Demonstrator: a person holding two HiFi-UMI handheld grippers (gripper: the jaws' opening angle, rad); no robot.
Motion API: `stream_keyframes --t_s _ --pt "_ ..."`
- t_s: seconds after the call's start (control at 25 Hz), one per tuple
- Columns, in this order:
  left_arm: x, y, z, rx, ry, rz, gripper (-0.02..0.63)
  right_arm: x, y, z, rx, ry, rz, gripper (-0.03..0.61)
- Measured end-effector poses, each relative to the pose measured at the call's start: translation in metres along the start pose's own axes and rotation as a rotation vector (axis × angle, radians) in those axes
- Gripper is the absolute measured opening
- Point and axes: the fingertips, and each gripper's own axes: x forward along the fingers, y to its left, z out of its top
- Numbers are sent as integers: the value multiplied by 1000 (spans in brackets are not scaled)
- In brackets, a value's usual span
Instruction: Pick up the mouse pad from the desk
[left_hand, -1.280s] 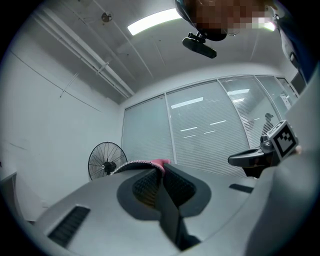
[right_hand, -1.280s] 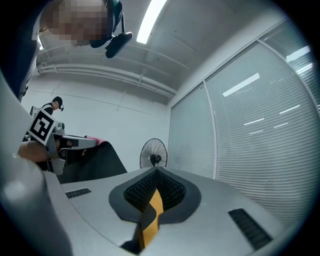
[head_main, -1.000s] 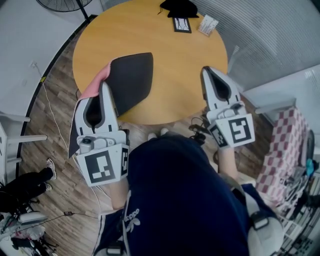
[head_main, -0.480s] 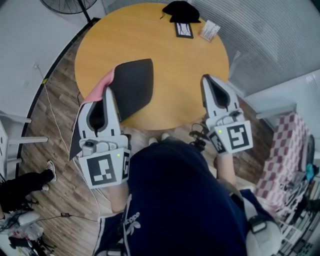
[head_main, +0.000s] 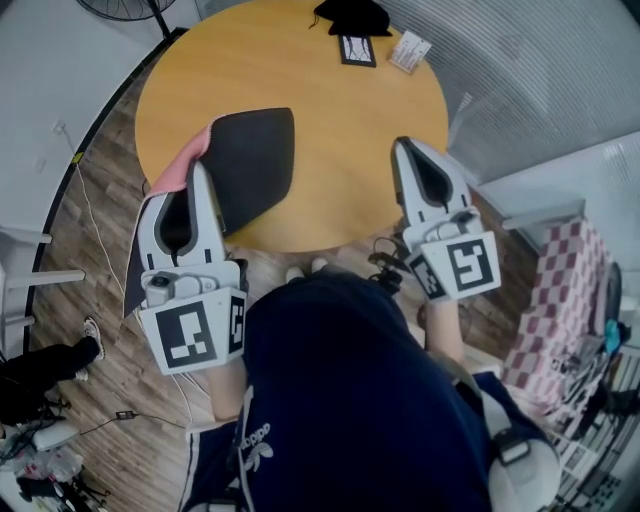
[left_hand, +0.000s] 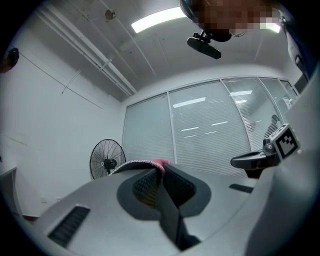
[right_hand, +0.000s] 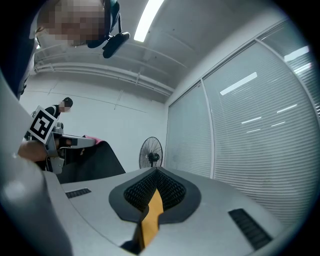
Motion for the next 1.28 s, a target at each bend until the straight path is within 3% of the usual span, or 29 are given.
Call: stream_keyframes --t_s 1.28 --pt "2 -2 0 -11 2 7 18 -1 -2 -3 -22 25 15 3"
